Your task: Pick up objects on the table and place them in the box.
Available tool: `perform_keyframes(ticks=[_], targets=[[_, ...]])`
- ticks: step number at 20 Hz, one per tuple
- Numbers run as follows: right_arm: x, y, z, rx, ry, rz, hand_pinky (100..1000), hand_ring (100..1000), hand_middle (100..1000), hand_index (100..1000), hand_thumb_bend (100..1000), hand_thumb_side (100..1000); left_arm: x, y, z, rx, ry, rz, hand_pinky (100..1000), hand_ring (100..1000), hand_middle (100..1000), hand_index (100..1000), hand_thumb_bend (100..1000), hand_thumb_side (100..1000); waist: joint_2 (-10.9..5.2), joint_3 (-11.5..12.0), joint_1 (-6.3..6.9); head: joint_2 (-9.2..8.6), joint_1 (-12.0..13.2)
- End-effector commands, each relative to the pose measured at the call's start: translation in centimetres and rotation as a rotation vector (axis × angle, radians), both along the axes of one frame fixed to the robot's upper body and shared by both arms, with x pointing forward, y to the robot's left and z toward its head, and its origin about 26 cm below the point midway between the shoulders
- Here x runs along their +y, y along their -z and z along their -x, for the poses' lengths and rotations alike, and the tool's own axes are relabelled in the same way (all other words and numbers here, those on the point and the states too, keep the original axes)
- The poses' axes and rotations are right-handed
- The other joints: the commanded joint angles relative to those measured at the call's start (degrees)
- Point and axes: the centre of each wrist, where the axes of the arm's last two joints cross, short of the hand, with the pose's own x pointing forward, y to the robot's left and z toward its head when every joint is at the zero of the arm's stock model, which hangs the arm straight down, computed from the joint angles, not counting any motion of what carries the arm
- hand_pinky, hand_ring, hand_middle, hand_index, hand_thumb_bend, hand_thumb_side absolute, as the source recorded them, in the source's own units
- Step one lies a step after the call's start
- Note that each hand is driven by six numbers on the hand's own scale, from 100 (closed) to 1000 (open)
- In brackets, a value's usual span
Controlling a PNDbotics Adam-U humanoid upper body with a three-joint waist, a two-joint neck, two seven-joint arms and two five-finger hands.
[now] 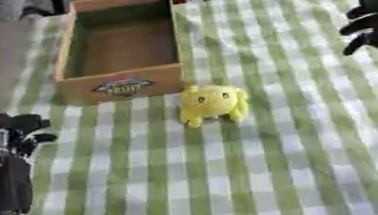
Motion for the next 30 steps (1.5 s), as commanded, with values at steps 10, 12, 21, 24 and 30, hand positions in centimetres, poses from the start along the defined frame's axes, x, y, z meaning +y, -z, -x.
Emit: perform_keyframes(ticks=[10, 12, 21, 24, 30], targets=[[-1.0, -2.6, 0.0, -0.095, -0.060, 0.323, 543, 732, 736, 842, 100, 387, 0.2, -0.4, 0.0, -0.014, 0.005, -0.018, 541, 630, 567, 520, 100, 709, -1.51, 0.51, -0.60, -0.17, -0.30], [-1.0, -3.0, -0.2, -0.104, -0.077, 0.373, 551, 740, 743, 847, 100, 348, 0.2, -0.4, 0.0, -0.014, 0.005, -0.019, 541, 630, 567, 520, 100, 709, -1.55, 0.63, -0.65, -0.18, -0.39], [-0.2, -4.3, -2.2, -0.127, -0.171, 0.599, 576, 763, 762, 859, 100, 238, 0.1, -0.3, 0.0, -0.010, 0.013, -0.024, 541, 630, 567, 520, 100, 709, -1.81, 1.24, -0.82, -0.21, -0.58], [0.3, -4.3, -3.3, -0.117, -0.197, 0.688, 595, 780, 778, 867, 100, 210, 0.0, -0.4, 0.0, -0.011, 0.018, -0.025, 541, 630, 567, 519, 100, 709, -1.82, 1.57, -0.83, -0.31, -0.71], [2.1, -3.8, -5.9, -0.119, -0.241, 0.875, 616, 792, 791, 874, 100, 198, -0.1, -0.4, 0.0, -0.010, 0.030, -0.028, 541, 630, 567, 519, 100, 709, -1.85, 2.24, -0.82, -0.39, -1.24]])
